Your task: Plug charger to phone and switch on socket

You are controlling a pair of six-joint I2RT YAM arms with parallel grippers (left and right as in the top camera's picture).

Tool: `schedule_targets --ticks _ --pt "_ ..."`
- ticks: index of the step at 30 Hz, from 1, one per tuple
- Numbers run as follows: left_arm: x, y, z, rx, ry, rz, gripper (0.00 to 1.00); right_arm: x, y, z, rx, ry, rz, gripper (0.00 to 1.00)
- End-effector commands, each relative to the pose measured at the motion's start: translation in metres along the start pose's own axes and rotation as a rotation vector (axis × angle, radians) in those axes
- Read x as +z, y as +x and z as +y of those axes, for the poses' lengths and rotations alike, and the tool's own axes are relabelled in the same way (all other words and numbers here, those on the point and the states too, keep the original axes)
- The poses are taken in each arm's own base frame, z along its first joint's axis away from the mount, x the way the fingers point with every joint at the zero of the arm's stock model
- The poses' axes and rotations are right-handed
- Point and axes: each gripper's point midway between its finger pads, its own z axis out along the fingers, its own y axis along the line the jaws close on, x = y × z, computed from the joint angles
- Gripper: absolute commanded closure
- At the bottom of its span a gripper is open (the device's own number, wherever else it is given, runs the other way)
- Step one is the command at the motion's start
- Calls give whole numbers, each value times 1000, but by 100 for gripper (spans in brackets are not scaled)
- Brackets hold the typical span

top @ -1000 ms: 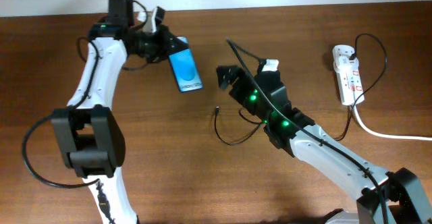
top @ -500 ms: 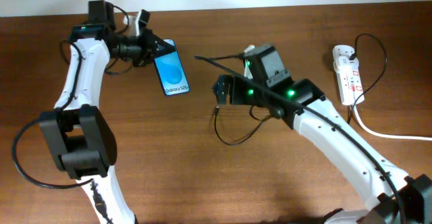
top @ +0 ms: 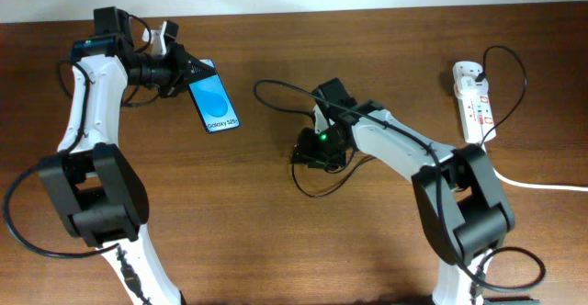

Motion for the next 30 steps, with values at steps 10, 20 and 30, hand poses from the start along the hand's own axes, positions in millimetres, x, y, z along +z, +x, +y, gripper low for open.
schedule_targets --ticks 10,20,30 --pt "-5 -2 -3 20 -9 -12 100 16 -14 4 57 -46 -18 69" --pt "-5 -1 -3 18 -10 -11 100 33 -14 -5 105 -35 -1 79" --pt "-5 0 -3 15 -5 -8 100 11 -18 12 -93 -154 1 96"
